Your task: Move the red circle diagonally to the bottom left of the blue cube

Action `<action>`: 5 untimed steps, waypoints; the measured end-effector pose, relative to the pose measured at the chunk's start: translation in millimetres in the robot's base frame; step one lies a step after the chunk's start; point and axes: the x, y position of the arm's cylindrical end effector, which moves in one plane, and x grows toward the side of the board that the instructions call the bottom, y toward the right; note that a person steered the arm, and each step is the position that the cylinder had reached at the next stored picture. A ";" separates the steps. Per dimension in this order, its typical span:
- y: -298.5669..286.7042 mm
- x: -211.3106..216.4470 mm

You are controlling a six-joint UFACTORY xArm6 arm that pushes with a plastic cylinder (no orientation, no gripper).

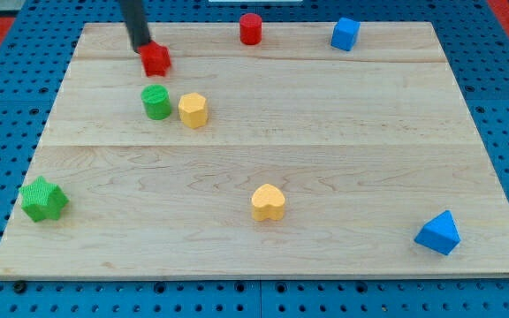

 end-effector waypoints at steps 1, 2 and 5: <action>27.6 26.6; 25.8 34.8; 85.9 -70.1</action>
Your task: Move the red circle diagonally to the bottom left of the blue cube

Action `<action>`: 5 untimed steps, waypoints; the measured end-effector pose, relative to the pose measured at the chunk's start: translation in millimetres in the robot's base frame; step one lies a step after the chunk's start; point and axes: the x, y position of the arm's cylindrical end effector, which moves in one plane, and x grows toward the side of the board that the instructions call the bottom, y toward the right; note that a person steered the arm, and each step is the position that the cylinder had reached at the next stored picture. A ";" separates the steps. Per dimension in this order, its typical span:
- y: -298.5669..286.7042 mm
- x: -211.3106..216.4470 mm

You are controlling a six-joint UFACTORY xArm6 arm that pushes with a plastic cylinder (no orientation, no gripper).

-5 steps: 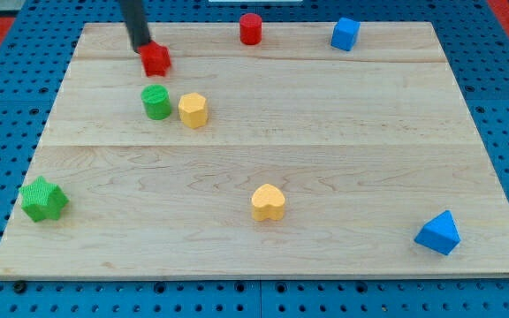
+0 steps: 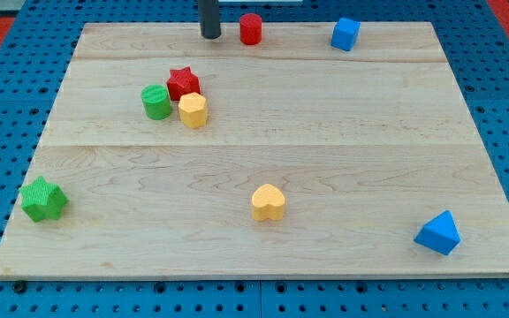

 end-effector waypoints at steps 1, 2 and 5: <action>20.0 -6.1; 50.1 -3.3; 68.7 -4.8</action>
